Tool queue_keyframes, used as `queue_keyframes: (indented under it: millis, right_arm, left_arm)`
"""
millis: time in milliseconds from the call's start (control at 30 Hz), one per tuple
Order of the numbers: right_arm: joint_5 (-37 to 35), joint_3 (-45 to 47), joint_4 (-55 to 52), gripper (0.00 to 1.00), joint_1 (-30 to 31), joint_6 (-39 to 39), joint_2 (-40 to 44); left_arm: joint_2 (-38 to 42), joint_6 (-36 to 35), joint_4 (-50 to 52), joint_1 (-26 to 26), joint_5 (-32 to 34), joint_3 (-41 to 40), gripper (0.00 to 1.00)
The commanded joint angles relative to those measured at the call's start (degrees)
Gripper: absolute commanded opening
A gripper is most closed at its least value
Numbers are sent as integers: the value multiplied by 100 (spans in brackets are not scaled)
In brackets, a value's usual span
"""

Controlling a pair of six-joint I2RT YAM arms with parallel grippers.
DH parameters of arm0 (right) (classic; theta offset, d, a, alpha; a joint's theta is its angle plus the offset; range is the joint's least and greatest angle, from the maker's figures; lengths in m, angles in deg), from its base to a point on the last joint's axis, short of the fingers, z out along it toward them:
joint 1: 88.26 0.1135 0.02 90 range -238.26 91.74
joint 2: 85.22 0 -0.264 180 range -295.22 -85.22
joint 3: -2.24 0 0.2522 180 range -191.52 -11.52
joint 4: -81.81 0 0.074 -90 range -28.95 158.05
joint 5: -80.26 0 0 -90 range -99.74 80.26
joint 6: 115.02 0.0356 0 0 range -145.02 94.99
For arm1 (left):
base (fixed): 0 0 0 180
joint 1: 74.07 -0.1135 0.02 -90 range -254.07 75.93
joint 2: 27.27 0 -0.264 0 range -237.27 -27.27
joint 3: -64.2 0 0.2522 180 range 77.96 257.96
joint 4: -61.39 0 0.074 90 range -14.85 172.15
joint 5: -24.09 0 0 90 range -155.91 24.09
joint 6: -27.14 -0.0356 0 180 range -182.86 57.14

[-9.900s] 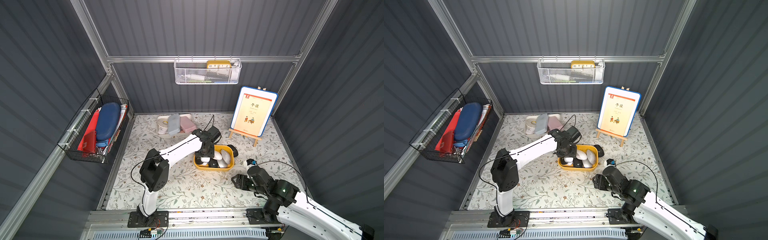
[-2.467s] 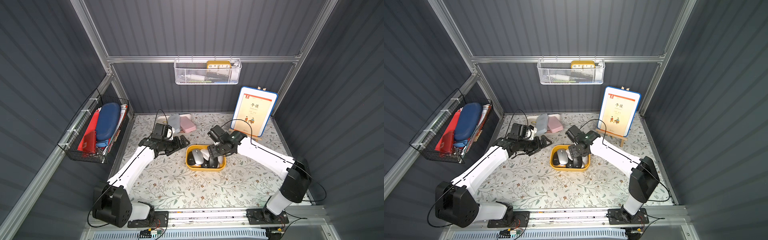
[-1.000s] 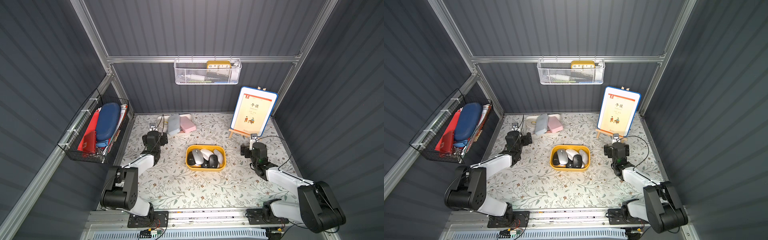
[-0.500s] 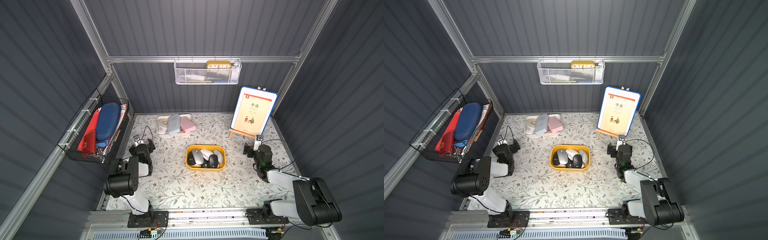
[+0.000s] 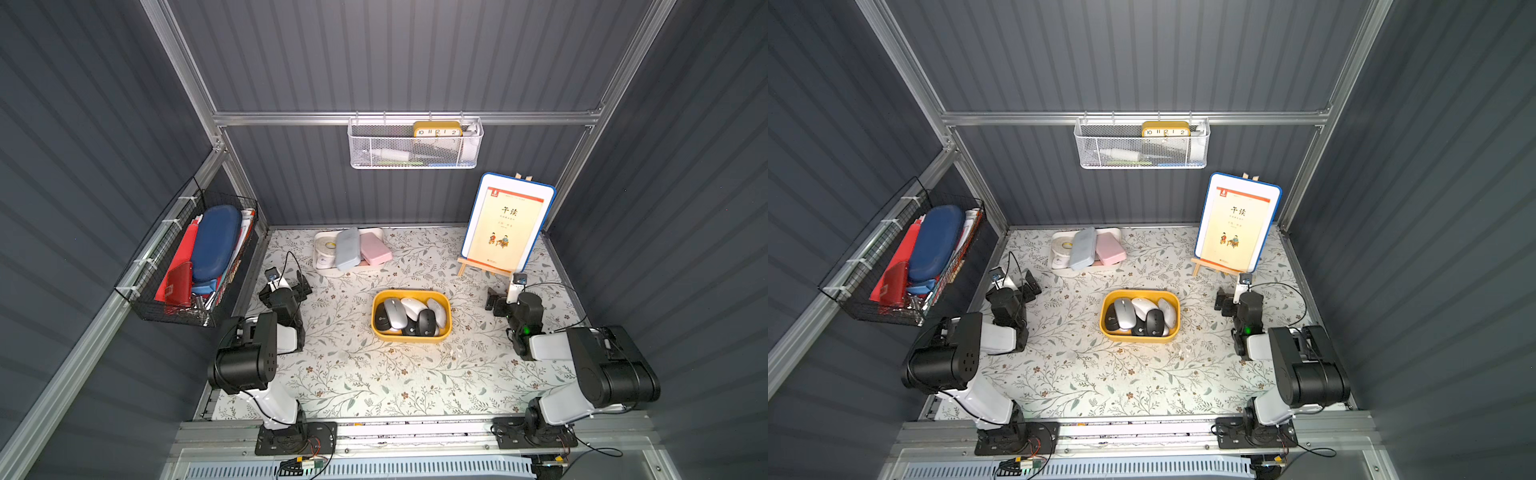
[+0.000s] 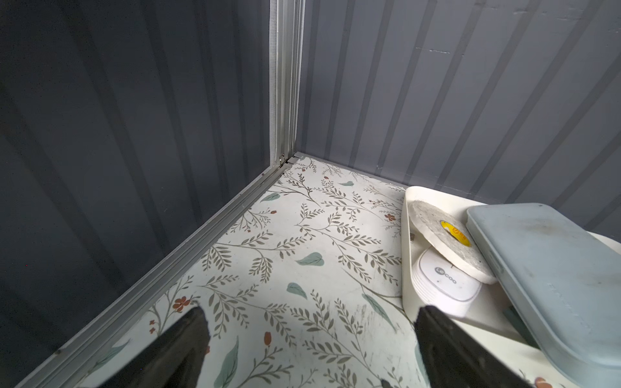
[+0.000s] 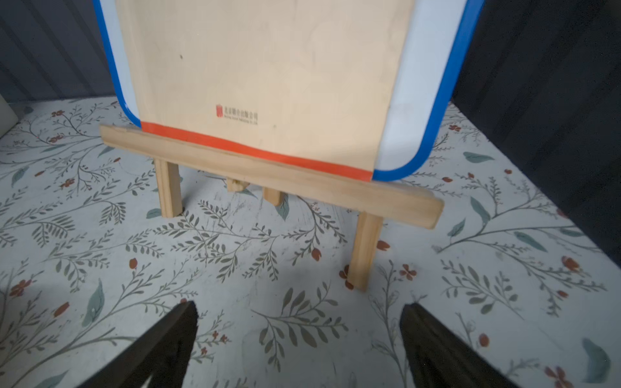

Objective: Put the mouse in the storage box
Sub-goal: Reset both arms

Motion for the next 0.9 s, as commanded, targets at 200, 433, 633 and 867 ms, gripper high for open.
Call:
queue_keyframes:
  millis: [200, 433, 633, 867]
  right_arm:
    - [-4, -299, 76, 99, -78, 181, 19]
    - [21, -343, -272, 99, -80, 203, 170]
    - [17, -339, -259, 99, -80, 203, 167]
    - [-4, -413, -296, 99, -80, 237, 94]
  left_arm:
    - [24, 82, -147, 10, -87, 10, 99]
    - [20, 82, -147, 10, -83, 8, 99]
    - [24, 86, -147, 9, -89, 6, 99]
    - [20, 82, -147, 10, -90, 8, 99]
